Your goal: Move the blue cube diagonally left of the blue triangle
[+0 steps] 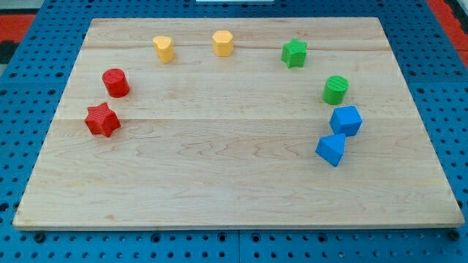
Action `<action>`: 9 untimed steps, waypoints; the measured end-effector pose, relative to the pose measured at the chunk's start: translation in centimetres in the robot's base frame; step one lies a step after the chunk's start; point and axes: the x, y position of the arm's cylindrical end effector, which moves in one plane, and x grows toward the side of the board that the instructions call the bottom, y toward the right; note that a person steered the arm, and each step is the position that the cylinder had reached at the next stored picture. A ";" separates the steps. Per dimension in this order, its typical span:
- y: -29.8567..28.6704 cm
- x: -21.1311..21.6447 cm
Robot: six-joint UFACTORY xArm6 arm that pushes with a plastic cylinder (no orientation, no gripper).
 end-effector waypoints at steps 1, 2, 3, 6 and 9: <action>0.0 0.0; -0.1 0.0; -4.1 -3.8; -7.5 -11.3; -18.7 -16.3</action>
